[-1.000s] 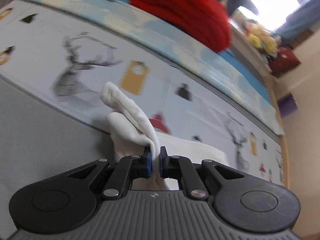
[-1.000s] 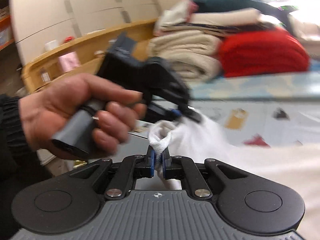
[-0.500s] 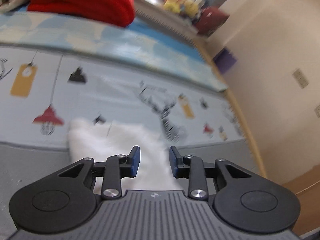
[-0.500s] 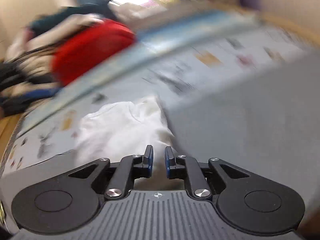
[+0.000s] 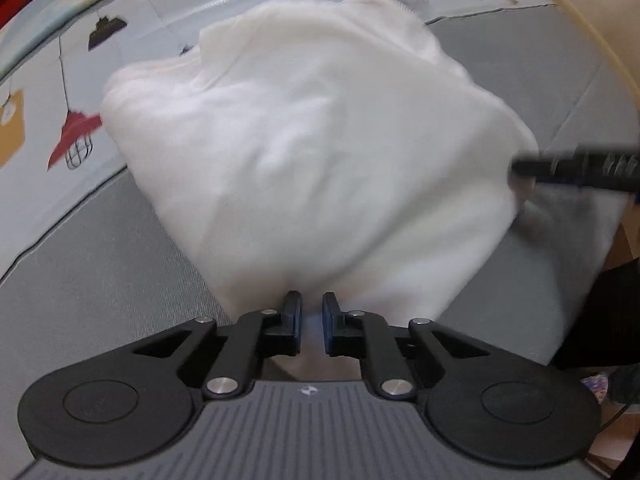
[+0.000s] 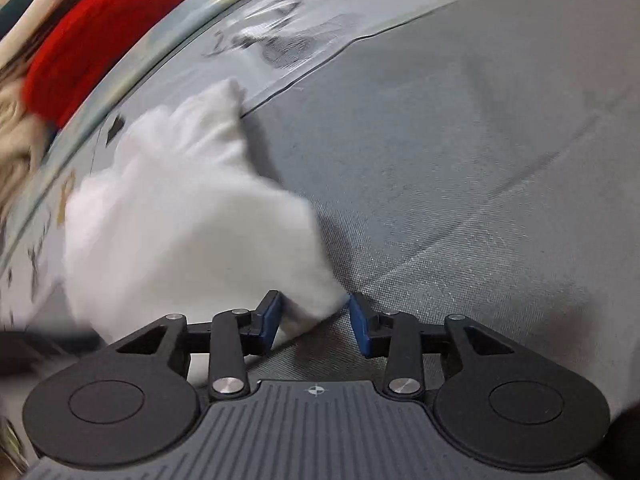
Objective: Fold small clothes
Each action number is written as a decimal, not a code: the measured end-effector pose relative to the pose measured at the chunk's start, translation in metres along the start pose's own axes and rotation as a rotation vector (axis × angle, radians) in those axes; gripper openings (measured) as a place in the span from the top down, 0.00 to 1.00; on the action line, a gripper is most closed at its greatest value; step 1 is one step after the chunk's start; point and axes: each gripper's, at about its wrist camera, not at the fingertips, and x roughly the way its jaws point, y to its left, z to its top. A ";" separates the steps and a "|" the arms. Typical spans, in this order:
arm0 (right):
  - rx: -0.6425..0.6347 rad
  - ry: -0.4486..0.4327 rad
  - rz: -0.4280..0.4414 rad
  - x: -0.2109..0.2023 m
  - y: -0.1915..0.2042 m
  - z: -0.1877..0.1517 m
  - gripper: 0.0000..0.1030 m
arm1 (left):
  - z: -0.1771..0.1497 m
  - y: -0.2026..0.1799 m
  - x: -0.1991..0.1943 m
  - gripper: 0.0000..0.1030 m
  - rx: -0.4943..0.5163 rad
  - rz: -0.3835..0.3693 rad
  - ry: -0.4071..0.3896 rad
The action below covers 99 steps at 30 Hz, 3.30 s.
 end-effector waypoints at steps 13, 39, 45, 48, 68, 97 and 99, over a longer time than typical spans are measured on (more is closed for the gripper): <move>-0.404 -0.270 0.070 -0.087 0.089 0.131 0.28 | 0.010 0.024 -0.035 0.70 -0.110 0.072 -0.102; -0.381 0.204 0.139 0.088 0.088 0.126 0.30 | 0.047 0.117 0.028 0.46 -0.551 -0.166 -0.060; -0.330 0.084 0.306 0.066 0.096 0.140 0.83 | 0.062 0.118 -0.018 0.57 -0.479 0.090 -0.368; -0.331 -0.067 0.251 0.053 0.098 0.149 0.86 | 0.062 0.124 -0.018 0.53 -0.469 0.159 -0.302; -0.682 -0.154 -0.098 0.017 0.120 0.116 0.43 | 0.011 0.079 -0.085 0.09 -0.287 0.327 -0.396; -0.594 -0.396 0.070 -0.174 0.110 -0.022 0.01 | -0.098 -0.036 -0.156 0.00 -0.497 0.278 -0.510; -0.623 -0.384 0.053 -0.170 0.117 -0.026 0.01 | -0.097 -0.037 -0.156 0.00 -0.490 0.285 -0.513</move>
